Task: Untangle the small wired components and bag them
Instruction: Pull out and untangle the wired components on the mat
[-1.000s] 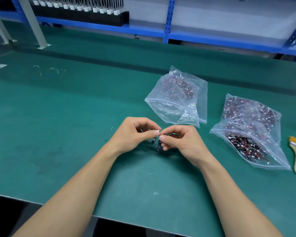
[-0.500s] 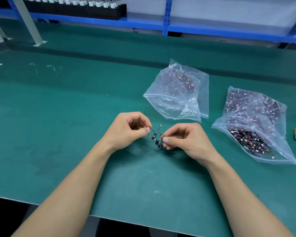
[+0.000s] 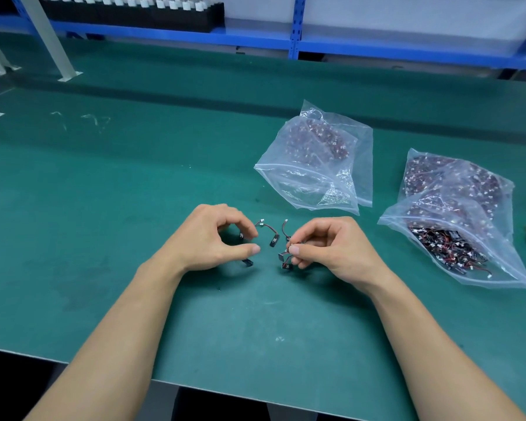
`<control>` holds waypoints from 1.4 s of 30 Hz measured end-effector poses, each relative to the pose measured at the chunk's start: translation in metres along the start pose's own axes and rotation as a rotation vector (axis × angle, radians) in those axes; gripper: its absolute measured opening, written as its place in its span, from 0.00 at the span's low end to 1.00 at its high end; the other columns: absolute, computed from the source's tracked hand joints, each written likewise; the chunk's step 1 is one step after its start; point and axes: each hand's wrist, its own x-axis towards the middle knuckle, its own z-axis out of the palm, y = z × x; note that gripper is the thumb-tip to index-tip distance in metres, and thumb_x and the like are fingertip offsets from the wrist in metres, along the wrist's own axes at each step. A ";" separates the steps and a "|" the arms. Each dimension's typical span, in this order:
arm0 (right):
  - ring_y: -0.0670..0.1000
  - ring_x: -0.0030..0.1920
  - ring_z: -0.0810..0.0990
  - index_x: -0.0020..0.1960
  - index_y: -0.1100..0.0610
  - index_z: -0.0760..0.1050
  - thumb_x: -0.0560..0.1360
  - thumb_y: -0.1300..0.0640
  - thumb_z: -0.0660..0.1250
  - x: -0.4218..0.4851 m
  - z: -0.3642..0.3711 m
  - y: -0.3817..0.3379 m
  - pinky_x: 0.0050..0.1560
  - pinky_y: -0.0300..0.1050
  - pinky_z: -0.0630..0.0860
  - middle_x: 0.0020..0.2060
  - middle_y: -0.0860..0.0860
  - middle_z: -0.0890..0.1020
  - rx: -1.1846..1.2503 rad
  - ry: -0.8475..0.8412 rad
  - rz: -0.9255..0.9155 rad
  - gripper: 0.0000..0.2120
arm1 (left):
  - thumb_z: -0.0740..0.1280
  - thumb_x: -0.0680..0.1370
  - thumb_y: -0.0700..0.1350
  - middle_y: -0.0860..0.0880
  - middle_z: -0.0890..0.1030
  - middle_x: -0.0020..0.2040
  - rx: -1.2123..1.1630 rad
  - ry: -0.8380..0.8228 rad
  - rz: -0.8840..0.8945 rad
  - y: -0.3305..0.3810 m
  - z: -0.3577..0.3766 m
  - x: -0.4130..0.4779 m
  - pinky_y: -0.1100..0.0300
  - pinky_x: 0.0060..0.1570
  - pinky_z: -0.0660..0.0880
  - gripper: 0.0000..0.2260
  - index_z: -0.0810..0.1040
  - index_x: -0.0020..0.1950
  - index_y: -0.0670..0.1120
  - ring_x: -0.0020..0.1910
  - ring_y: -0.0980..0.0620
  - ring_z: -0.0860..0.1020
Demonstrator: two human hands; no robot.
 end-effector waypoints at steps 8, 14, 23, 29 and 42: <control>0.53 0.35 0.85 0.38 0.54 0.83 0.72 0.70 0.75 0.000 0.002 -0.001 0.37 0.42 0.81 0.34 0.57 0.85 -0.005 -0.017 0.005 0.12 | 0.79 0.71 0.48 0.57 0.85 0.41 -0.043 -0.057 0.195 0.017 0.025 0.004 0.62 0.45 0.70 0.04 0.87 0.44 0.52 0.42 0.56 0.77; 0.54 0.35 0.85 0.43 0.60 0.82 0.71 0.70 0.76 -0.003 -0.005 -0.004 0.37 0.42 0.81 0.40 0.59 0.86 -0.029 -0.018 0.025 0.07 | 0.75 0.72 0.48 0.56 0.83 0.37 -0.089 -0.024 0.108 0.014 0.021 0.003 0.62 0.40 0.69 0.02 0.85 0.39 0.52 0.39 0.53 0.75; 0.54 0.33 0.84 0.40 0.60 0.81 0.70 0.72 0.74 -0.005 -0.016 -0.008 0.36 0.43 0.81 0.35 0.58 0.84 0.027 0.030 -0.007 0.09 | 0.72 0.70 0.48 0.57 0.80 0.34 -0.171 -0.066 -0.019 0.012 0.017 0.000 0.47 0.40 0.73 0.03 0.83 0.36 0.54 0.38 0.46 0.73; 0.54 0.32 0.83 0.39 0.59 0.82 0.71 0.73 0.73 -0.005 -0.019 -0.009 0.35 0.43 0.80 0.35 0.58 0.84 0.052 0.039 -0.027 0.11 | 0.72 0.70 0.51 0.58 0.81 0.33 -0.050 -0.128 -0.016 0.010 0.020 0.001 0.54 0.41 0.74 0.05 0.82 0.35 0.51 0.39 0.53 0.76; 0.53 0.33 0.83 0.40 0.60 0.81 0.72 0.72 0.73 -0.005 -0.014 -0.009 0.36 0.43 0.80 0.34 0.56 0.83 0.065 0.021 -0.037 0.09 | 0.77 0.71 0.53 0.58 0.83 0.39 -0.051 -0.037 0.194 0.027 0.042 0.007 0.49 0.44 0.75 0.05 0.85 0.41 0.54 0.42 0.50 0.77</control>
